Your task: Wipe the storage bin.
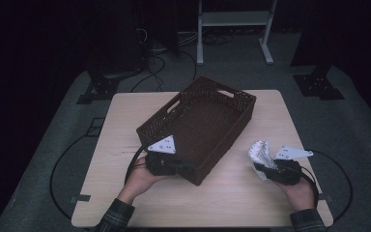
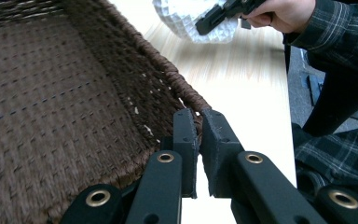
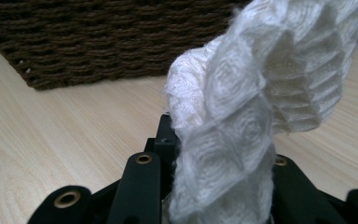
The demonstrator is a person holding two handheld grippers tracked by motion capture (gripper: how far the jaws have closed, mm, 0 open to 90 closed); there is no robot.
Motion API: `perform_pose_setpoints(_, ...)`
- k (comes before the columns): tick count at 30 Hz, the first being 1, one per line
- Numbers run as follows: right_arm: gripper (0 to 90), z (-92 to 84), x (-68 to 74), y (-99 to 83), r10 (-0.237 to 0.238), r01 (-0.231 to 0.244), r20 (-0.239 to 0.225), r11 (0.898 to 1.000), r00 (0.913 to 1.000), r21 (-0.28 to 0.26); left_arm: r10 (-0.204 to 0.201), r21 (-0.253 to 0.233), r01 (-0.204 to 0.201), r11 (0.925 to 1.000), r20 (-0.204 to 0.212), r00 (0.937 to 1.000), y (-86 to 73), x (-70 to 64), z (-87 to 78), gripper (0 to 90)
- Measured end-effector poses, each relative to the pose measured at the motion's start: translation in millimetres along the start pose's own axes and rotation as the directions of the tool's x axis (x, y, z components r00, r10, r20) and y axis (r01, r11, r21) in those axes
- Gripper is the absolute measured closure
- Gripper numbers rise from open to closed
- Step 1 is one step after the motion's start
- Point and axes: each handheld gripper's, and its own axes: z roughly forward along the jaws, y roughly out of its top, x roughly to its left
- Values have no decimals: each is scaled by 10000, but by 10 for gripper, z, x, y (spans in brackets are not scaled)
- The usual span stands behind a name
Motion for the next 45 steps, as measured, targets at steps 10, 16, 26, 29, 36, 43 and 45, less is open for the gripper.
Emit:
perform_pose_setpoints(10, 695, -5, 2, -8, 19, -19, -25, 10000, 10000, -62, 248, 84, -248, 9997, -11, 9997, 138, 19, 108, 794)
perform_pose_setpoints(16, 695, -9, -4, -12, 56, -56, -38, 9999, 10000, -83, 227, 8, -227, 9997, -718, 9972, 133, 140, -173, 751)
perform_pose_setpoints(26, 695, 10, 0, -15, 58, -58, -57, 10000, 10000, -27, -33, 128, 55, 9999, -1697, 9855, 10, 466, -558, 659)
perform_pose_setpoints(29, 695, 12, -5, -18, 83, -83, -51, 10000, 10000, -8, -69, 162, 100, 9998, -1841, 9829, -49, 555, -612, 613)
perform_pose_setpoints(36, 695, 18, -8, -18, 50, -50, -70, 10000, 10000, -6, -204, 160, 238, 9996, -1860, 9823, -166, 741, -660, 548)
perform_pose_setpoints(43, 695, 19, -11, -20, 91, -90, -68, 9999, 9999, 48, -251, 78, 271, 9996, -1856, 9823, -263, 902, -689, 495)
perform_pose_setpoints(45, 695, 25, -10, -21, 83, -83, -72, 10000, 9999, 55, -168, 277, 224, 9994, -1889, 9818, -270, 929, -679, 478)
